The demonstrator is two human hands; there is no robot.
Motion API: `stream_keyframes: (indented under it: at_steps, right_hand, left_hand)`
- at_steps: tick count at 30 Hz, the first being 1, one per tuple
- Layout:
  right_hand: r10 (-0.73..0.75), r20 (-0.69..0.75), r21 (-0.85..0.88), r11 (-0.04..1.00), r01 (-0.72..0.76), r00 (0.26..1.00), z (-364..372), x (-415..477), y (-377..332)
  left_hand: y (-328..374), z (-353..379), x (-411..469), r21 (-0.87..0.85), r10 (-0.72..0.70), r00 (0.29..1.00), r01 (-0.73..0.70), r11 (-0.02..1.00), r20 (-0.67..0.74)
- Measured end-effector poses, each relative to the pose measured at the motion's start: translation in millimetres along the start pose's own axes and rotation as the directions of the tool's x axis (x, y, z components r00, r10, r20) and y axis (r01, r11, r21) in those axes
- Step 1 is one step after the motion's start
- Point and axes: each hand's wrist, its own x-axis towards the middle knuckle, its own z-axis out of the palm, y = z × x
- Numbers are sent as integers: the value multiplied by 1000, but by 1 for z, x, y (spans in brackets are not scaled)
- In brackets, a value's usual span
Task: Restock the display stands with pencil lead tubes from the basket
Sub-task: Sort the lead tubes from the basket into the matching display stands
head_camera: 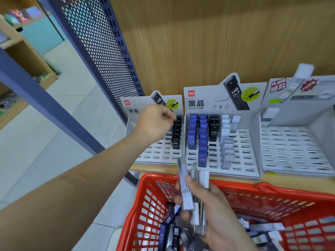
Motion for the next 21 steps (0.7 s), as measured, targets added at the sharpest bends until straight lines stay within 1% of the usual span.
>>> stream_keyframes:
  at_steps: [1,2,3,4,5,6,7,8,11,13,15,17,20,21]
  right_hand:
    - [-23,3,11,1000,22,1000,1,-3,-4]
    - [-48,4,11,999,48,999,2,-8,-8]
    - [-79,3,-1,997,79,997,3,-12,-13]
    - [-110,1,-14,994,110,994,5,-17,-18]
    - [-140,0,-19,990,140,990,5,-21,-22]
    - [-162,-4,-10,987,162,987,6,-26,-26]
    - [-177,-7,4,984,177,984,6,-30,-30]
    - [-182,-7,18,983,182,983,6,-36,-34]
    - [-195,35,72,979,192,980,4,-54,-45]
    - [-217,68,67,975,213,974,5,-69,-52]
    - [-251,83,13,968,251,964,9,-82,-56]
    - [-294,48,-38,954,296,954,13,-93,-57]
    - [-391,-71,-179,910,374,918,15,-103,-60]
    - [-424,-95,-218,891,397,900,14,-107,-61]
  left_hand:
    - [9,-8,-11,-61,-48,988,57,997,149]
    - [19,-16,-23,-68,-54,946,80,994,319]
    - [26,-24,-36,-44,-31,883,59,997,469]
    - [33,-30,-49,-37,3,812,23,999,584]
    - [40,-36,-62,-45,46,750,-21,999,659]
    - [46,-39,-73,-70,89,719,-56,996,689]
    - [50,-41,-82,-96,125,724,-80,992,678]
    - [55,-42,-91,-120,140,758,-82,989,637]
    - [64,-48,-111,-177,142,894,-71,982,425]
    - [66,-53,-127,-194,139,942,-81,978,304]
    - [66,-58,-147,-211,120,962,-68,975,245]
    - [66,-61,-166,-272,94,970,-29,962,226]
    - [69,-60,-192,-347,43,966,50,936,254]
    - [71,-57,-200,-353,52,959,52,934,277]
